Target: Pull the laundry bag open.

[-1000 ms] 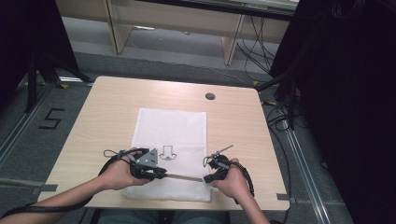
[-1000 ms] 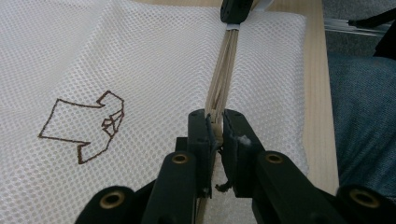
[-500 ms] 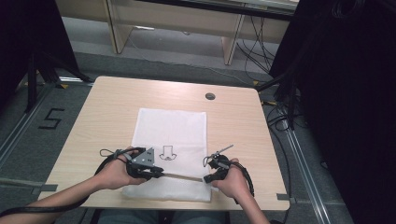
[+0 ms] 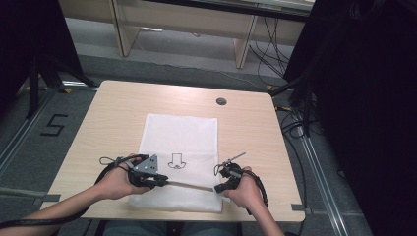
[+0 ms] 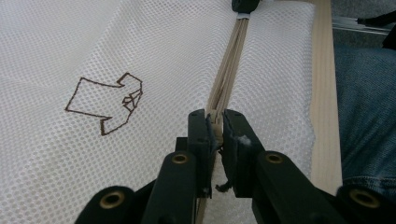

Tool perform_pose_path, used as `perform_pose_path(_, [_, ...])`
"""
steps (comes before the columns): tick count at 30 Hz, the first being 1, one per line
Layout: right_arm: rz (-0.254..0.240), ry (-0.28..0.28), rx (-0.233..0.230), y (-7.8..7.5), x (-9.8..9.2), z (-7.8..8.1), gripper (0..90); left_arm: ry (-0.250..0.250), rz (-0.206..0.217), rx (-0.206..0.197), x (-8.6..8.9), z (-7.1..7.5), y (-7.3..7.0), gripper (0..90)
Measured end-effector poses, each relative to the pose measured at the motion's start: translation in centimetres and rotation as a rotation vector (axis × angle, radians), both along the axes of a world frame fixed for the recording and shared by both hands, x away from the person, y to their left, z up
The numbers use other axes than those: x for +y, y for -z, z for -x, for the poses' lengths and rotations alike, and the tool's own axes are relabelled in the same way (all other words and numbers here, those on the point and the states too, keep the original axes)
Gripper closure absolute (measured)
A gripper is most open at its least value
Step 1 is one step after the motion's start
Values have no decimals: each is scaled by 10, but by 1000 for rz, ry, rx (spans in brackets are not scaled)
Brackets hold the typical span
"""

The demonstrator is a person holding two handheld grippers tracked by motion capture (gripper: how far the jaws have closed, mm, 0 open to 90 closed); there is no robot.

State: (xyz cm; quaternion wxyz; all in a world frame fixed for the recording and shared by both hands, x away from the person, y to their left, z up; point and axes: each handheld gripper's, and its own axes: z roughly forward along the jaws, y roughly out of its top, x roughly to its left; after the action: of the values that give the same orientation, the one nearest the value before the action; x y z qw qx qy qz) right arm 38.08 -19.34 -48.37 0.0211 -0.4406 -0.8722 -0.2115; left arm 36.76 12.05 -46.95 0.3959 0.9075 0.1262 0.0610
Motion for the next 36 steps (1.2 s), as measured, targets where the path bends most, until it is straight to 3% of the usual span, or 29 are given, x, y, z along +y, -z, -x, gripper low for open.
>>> perform_pose_path(7, [-1,-3,-6,0,0,0,900,10,-15,-10,1,-1,0,817])
perform_pose_path(13, [-1,0,-3,0,0,0,900,1,10,1,1,1,2,817])
perform_pose_path(17, [-4,2,-1,0,0,0,900,4,10,2,3,2,0,817])
perform_pose_path(19, [-2,0,-1,0,0,0,900,3,-1,-18,4,2,0,817])
perform_pose_path(26, [-4,3,-1,1,0,0,900,6,6,0,6,1,0,817])
perform_pose_path(36, [-3,-1,-3,0,0,0,900,5,9,-13,7,3,0,817])
